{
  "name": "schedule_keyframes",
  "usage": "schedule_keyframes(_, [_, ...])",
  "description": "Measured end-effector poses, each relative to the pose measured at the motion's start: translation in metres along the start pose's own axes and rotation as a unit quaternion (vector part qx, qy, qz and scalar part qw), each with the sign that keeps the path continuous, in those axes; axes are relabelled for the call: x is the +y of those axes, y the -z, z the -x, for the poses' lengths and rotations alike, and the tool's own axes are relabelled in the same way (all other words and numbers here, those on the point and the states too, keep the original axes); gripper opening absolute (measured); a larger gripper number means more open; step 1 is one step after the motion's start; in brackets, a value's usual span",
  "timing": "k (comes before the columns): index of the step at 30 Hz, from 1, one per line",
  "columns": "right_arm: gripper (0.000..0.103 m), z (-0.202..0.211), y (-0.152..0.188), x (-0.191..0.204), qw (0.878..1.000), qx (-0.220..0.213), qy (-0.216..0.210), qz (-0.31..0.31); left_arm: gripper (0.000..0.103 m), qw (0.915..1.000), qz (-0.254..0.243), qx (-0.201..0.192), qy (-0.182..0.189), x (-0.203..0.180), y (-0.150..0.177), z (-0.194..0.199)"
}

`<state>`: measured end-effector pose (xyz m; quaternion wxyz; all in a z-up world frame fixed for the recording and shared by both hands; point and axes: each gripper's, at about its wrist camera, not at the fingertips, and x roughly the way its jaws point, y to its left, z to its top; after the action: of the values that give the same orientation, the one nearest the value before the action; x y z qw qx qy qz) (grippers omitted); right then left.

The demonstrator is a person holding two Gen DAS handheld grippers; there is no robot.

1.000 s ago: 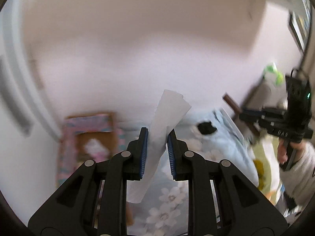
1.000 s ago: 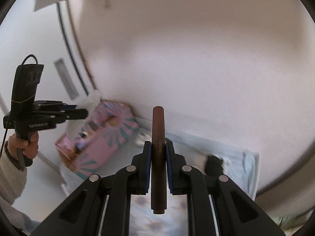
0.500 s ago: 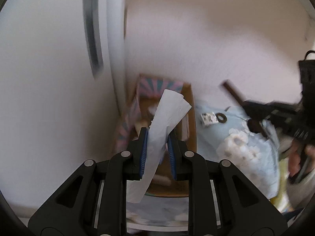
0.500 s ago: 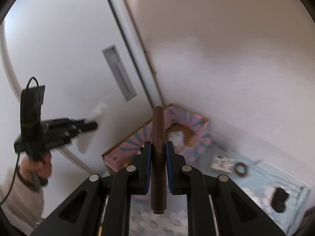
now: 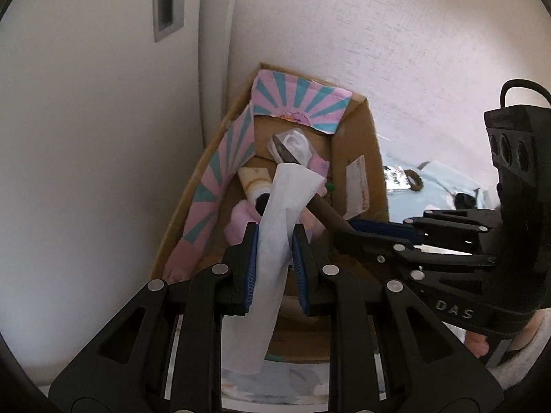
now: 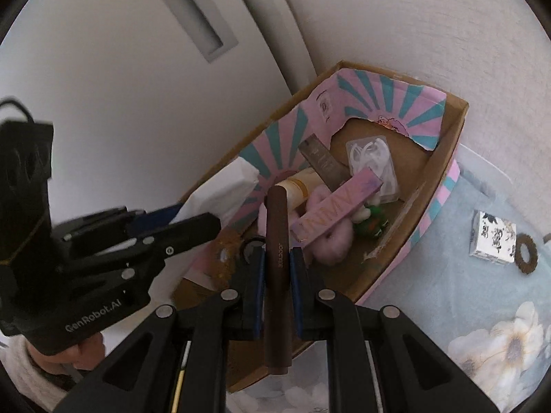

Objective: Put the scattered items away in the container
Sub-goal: 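Carry white roll and brown stick into the cardboard box and release both, then move both tools back over the bed toward the remaining items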

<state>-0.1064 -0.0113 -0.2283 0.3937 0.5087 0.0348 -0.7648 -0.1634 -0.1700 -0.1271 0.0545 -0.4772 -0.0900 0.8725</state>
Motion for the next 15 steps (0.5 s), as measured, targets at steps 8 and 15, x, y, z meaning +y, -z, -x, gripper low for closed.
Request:
schedule_keyframes(8, [0.049, 0.026, 0.000, -0.015, 0.998, -0.044, 0.015, -0.030, 0.100, 0.9986, 0.048, -0.012, 0.022, 0.020, -0.004, 0.019])
schedule_keyframes(15, [0.055, 0.072, 0.012, -0.031, 0.992, -0.109, 0.017, -0.061, 0.100, 0.9974, 0.062, -0.019, 0.033, 0.026, -0.008, 0.036])
